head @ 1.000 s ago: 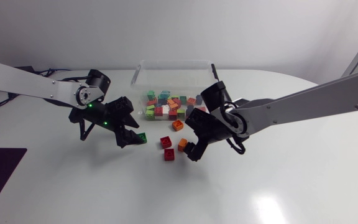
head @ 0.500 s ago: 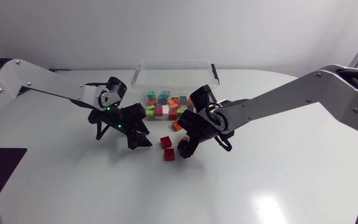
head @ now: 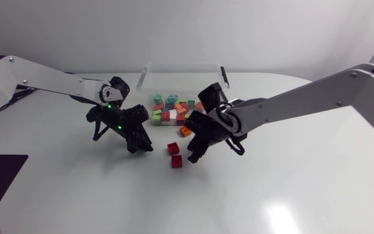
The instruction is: Place the duplo bricks in the container
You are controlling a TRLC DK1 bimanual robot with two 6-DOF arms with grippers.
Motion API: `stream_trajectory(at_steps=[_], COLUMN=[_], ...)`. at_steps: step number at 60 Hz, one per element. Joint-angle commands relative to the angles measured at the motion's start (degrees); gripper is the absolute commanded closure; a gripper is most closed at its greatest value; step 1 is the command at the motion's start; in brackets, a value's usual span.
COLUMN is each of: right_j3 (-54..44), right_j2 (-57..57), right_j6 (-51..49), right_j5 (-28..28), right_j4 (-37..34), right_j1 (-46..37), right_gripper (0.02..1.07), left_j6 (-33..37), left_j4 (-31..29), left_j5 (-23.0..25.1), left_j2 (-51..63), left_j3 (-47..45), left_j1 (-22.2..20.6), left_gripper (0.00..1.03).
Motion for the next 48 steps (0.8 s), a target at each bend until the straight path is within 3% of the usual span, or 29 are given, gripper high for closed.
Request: stream_trajectory(at_steps=[1, 13, 24, 29, 39, 42, 45, 48], right_j3=[-0.92, 0.66, 5.49, 7.34, 10.86, 12.53, 14.02, 15.6], right_j2=[-6.17, -14.08, -15.49, -15.23, -13.47, -12.06, -10.39, -8.28], right_j6=[1.06, 2.37, 5.45, 7.21, 10.28, 11.08, 11.87, 12.39], right_j5=[0.18, 0.53, 1.68, 2.64, 4.49, 4.84, 5.19, 5.54], right_j4=[-1.41, -4.14, -3.7, -1.94, 2.54, 3.6, 4.83, 5.53], right_j1=[-0.35, -1.58, -3.77, -4.48, -5.53, -5.88, -6.32, -6.59], right_gripper=[0.8, 0.8, 0.8, 0.8, 0.8, 0.8, 0.8, 0.8], left_j6=[1.83, -0.81, -7.58, -13.64, -27.7, -30.08, -31.57, -34.21], left_j4=[-2.1, -4.12, -3.07, 2.21, 19.08, 21.28, 22.68, 27.78], left_j5=[0.19, 0.89, 3.27, 4.23, 4.14, 3.97, 2.65, -0.34], left_j2=[-6.31, -16.06, -17.82, -16.94, -12.9, -10.79, -9.12, -7.1], left_j3=[0.12, 0.91, 8.64, 11.89, 15.41, 17.34, 18.57, 19.19], left_j1=[0.41, -1.61, -3.46, -3.46, -3.11, -3.02, -3.11, -3.28], left_gripper=[0.94, 0.94, 0.93, 0.93, 0.93, 0.93, 0.93, 0.93])
